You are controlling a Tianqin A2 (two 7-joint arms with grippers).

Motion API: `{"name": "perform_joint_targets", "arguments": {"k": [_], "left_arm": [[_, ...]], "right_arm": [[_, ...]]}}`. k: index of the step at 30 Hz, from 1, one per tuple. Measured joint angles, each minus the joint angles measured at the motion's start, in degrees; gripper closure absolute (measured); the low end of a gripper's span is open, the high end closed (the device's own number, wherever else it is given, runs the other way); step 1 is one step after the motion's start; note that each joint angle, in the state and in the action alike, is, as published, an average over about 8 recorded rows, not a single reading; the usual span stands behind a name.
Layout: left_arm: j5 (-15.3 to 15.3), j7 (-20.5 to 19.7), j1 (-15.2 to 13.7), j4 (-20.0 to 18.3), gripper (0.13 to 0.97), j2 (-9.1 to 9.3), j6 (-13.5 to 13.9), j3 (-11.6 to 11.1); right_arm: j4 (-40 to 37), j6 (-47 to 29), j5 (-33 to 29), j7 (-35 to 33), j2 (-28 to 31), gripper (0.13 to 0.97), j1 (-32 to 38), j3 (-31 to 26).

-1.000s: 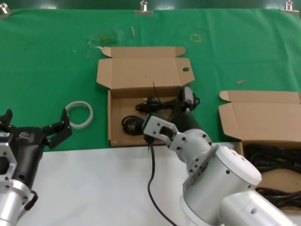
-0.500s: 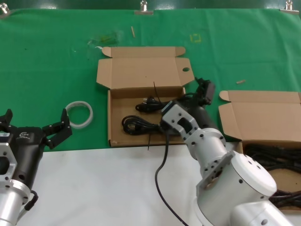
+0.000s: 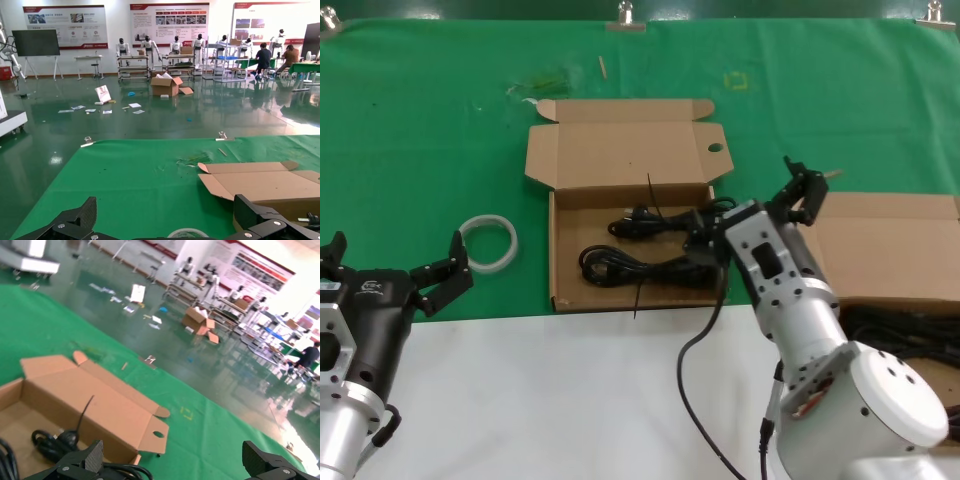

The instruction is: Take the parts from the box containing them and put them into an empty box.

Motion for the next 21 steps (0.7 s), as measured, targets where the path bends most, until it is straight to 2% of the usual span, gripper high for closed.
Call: {"name": "perform_joint_targets", "arguments": {"k": [21], "left_arm": [[0.0,0.0,0.0,0.0,0.132,0.0,0.0,0.0]], "right_arm": [[3.1,-12.0,-15.3,27.9,0.0,0.129,-8.3,11.7]]}}
